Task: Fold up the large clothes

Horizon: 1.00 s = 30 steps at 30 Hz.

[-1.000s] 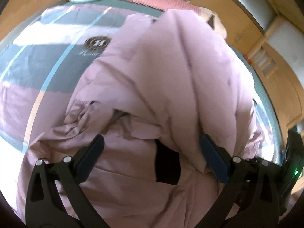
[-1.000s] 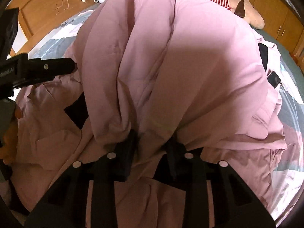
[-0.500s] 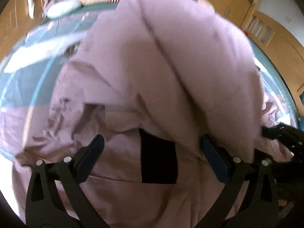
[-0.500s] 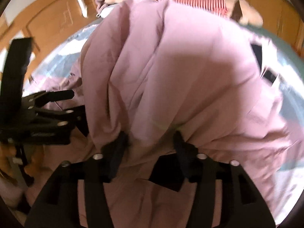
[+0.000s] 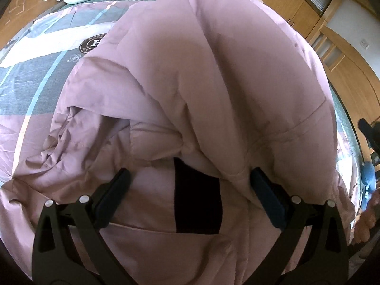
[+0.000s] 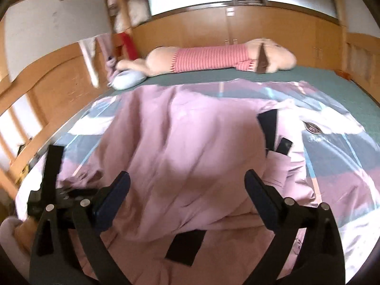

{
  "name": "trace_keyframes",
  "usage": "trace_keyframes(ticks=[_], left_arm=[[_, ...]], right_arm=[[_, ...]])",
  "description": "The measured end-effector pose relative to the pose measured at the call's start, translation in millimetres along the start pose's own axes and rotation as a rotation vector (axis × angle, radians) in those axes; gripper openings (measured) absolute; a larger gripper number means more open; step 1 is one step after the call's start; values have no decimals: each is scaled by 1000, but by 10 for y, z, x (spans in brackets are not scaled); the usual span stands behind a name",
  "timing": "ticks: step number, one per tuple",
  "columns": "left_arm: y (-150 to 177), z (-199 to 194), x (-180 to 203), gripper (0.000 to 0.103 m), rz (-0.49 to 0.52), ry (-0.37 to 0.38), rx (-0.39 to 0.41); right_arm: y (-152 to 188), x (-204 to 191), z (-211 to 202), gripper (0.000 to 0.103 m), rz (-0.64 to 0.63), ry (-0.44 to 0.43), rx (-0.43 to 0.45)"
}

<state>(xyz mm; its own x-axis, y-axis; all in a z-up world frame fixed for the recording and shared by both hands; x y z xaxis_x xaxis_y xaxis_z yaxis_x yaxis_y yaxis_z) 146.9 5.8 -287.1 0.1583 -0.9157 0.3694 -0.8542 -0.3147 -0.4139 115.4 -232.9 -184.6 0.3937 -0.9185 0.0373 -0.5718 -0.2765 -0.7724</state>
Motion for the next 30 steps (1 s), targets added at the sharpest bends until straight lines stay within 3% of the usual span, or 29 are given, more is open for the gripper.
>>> trace_keyframes(ticks=[6, 9, 22, 26, 28, 30], left_arm=[[37, 28, 31, 101, 20, -20, 15], [64, 40, 48, 101, 33, -30, 22], [85, -14, 140, 101, 11, -36, 39], [57, -246, 187, 101, -59, 99, 124], [63, -187, 239, 101, -19, 60, 103], [107, -32, 238, 101, 25, -32, 68]], right_arm=[[227, 10, 381, 97, -20, 42, -182], [342, -6, 508, 97, -28, 64, -227], [405, -19, 539, 98, -19, 73, -242], [433, 11, 545, 98, 11, 57, -250], [435, 19, 541, 98, 16, 50, -254], [431, 11, 531, 98, 14, 51, -255]])
Point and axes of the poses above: each gripper's, at about its wrist camera, not at the fingertips, and z roughly the way its jaws point, x to its right, y to its underside, the point moved 3 cm from there along z, roughly the way its jaws point, and after that the axes turned 13 degrees about -z, right-handed, at the moved point
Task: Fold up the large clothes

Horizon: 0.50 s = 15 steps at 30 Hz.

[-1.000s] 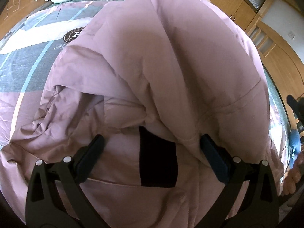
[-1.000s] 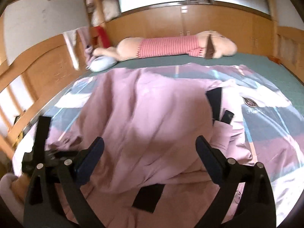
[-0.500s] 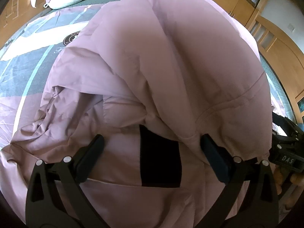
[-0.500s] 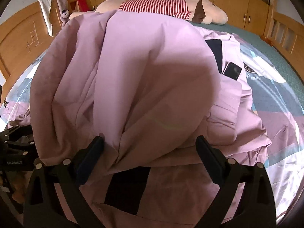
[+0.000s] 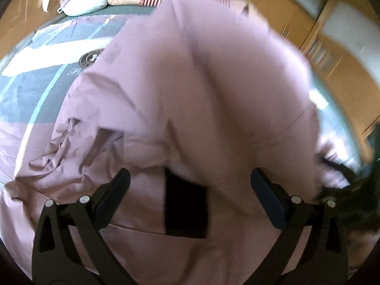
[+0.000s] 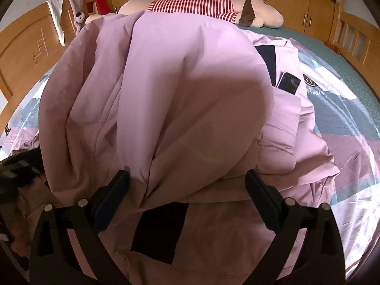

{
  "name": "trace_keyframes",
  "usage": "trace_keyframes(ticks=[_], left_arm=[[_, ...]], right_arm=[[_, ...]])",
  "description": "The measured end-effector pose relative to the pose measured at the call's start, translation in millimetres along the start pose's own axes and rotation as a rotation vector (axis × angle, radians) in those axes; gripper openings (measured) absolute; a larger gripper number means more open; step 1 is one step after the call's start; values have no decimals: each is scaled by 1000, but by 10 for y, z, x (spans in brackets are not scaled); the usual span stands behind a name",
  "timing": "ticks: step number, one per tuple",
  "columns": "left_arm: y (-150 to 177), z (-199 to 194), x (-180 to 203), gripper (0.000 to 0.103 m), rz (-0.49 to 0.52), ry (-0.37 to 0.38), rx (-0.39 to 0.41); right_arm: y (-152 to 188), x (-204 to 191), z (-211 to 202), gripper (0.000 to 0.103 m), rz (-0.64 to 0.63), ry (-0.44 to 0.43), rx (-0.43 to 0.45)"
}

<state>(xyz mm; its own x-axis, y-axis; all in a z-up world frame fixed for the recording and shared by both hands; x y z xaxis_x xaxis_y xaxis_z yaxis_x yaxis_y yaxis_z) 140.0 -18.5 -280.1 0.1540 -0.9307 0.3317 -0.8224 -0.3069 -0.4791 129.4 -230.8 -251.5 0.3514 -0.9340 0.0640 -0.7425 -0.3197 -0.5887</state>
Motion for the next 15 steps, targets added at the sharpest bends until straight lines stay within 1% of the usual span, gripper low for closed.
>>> trace_keyframes(ticks=[1, 2, 3, 6, 8, 9, 11, 13, 15], left_arm=[[20, 47, -9, 101, 7, -18, -6], [27, 40, -10, 101, 10, -17, 16], [25, 32, 5, 101, 14, -23, 20], [33, 44, 9, 101, 12, -27, 12], [48, 31, 11, 101, 14, -28, 16], [49, 30, 17, 101, 16, -32, 17], [39, 30, 24, 101, 17, -34, 17], [48, -52, 36, 101, 6, -44, 29], [40, -235, 94, 101, 15, -48, 116]], right_arm=[[-6, -7, -17, 99, -2, 1, 3], [-14, -10, -45, 98, -4, 8, 15], [-25, -20, -99, 98, -8, 21, 40], [-85, -48, -368, 98, -27, 86, 195], [-99, -69, -438, 98, -42, 122, 239], [-98, -81, -413, 99, -53, 141, 226], [-41, -125, -210, 99, -92, 206, 118], [7, -155, -126, 99, -95, 207, 92], [8, -167, -143, 99, -87, 201, 95]])
Point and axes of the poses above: each gripper's, at about its wrist camera, not at the fingertips, and z roughly the way its jaws point, x to its right, y to its underside, the point moved 3 cm from there along z, roughly the way its jaws point, and after that the axes turned 13 degrees about -z, right-handed, at the moved point
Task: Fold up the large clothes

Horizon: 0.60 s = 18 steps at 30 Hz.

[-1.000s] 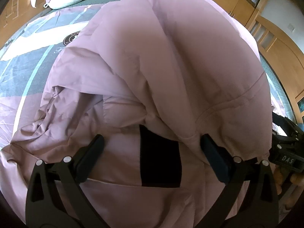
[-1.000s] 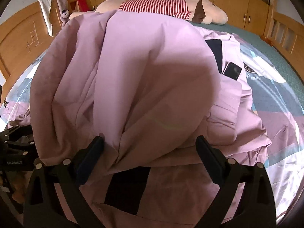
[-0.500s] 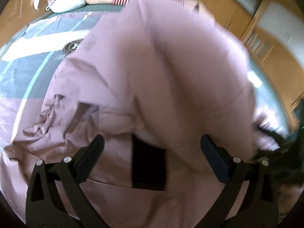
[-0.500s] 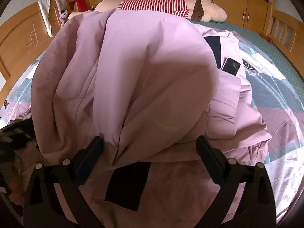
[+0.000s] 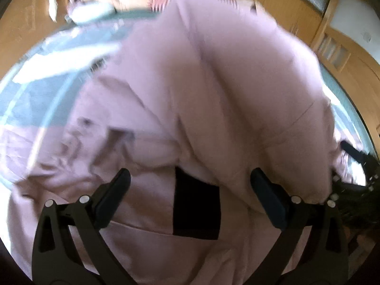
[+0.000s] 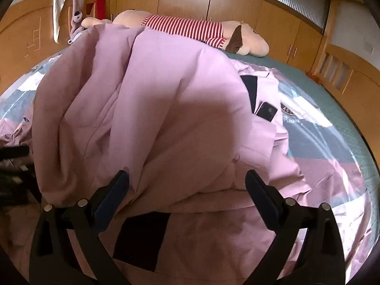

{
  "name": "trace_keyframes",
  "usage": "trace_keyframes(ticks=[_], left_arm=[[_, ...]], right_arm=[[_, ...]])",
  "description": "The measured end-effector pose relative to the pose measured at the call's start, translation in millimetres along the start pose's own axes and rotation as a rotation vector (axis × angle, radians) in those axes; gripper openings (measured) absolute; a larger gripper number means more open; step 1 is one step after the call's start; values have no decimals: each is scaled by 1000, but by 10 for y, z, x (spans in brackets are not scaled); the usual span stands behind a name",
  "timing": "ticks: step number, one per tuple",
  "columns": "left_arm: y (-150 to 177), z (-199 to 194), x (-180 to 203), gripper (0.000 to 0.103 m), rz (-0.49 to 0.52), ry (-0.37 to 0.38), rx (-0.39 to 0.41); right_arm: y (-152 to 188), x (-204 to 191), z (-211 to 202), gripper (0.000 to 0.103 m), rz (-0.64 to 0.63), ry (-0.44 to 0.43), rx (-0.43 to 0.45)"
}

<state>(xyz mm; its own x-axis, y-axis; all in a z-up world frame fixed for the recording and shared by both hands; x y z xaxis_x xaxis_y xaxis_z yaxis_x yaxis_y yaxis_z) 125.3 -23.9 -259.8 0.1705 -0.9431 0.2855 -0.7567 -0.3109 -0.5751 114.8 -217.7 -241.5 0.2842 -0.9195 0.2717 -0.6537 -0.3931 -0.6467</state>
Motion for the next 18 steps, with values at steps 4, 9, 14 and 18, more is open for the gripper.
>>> trace_keyframes(ticks=[4, 9, 14, 18], left_arm=[[36, -17, 122, 101, 130, -63, 30], [114, 170, -13, 101, 51, -48, -91], [102, 185, -67, 101, 16, -19, -129], [94, 129, -54, 101, 32, -41, -125]], right_arm=[[-45, 31, -131, 100, 27, -6, 58], [-257, 108, -428, 100, 65, 26, 219], [-614, -30, -355, 90, 0, -11, 240], [-551, -199, 212, 78, -54, -39, 74]])
Point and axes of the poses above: each gripper's, at about its wrist camera, not at the fingertips, and z roughly the way its jaws point, x to its right, y to its underside, the point moved 3 cm from there along z, roughly the way its jaws point, and after that the axes turned 13 degrees about -z, right-handed, at the moved point
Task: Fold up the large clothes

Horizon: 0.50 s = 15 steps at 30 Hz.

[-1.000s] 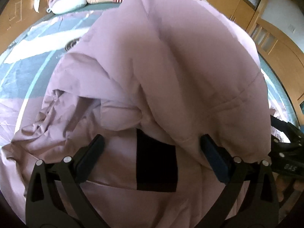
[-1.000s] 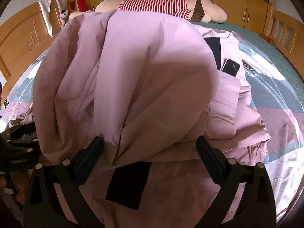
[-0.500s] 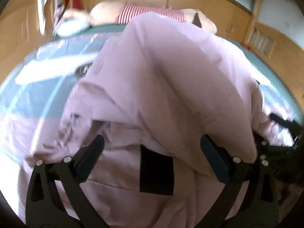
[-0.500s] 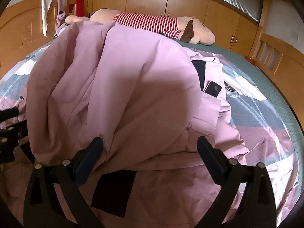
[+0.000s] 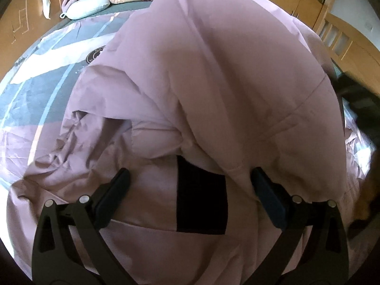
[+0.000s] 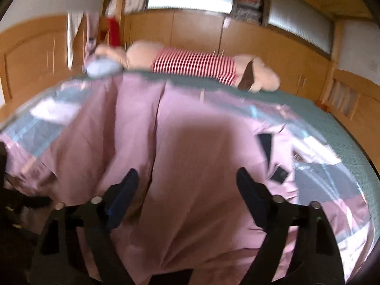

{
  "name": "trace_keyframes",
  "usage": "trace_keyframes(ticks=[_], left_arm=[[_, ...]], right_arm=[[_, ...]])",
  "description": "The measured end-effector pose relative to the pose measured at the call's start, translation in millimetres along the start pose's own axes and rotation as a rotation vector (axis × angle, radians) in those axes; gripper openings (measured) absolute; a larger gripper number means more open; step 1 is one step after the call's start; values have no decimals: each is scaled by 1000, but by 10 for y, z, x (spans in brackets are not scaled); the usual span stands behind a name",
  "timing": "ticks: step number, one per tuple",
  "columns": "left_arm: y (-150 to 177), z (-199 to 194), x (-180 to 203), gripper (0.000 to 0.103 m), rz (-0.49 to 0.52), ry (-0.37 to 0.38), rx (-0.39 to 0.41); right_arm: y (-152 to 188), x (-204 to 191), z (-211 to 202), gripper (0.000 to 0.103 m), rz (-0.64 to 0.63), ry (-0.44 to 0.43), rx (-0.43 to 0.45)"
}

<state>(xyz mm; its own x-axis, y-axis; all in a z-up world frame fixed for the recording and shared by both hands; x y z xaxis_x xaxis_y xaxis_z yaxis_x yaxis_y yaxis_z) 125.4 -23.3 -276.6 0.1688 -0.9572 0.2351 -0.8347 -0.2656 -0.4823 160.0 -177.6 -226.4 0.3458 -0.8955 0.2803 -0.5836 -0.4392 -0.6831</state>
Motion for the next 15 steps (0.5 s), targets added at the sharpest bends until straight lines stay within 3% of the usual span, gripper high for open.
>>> trace_keyframes(ticks=[1, 8, 13, 15], left_arm=[[-16, -14, 12, 101, -1, -4, 1], [-28, -271, -39, 101, -11, -15, 87], [-112, -585, -88, 101, -36, 9, 242], [-118, -547, -135, 101, -35, -58, 227]], right_arm=[[61, -16, 94, 78, 4, -10, -38], [141, -25, 110, 79, 24, -15, -31], [155, -14, 132, 83, 29, -18, -28], [189, -16, 139, 85, 37, -22, -25]])
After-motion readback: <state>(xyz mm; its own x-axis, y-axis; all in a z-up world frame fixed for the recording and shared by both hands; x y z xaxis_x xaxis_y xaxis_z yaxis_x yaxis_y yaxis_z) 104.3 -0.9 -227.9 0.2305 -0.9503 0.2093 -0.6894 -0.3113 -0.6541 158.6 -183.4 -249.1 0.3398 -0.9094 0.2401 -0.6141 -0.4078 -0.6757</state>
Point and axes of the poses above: each gripper's, at about its wrist camera, not at the fingertips, and z roughly the way its jaws point, x to its right, y to its underside, the point moved 3 cm from there along z, roughly the way its jaws point, and after that the axes turned 13 degrees about -z, right-handed, at the moved point
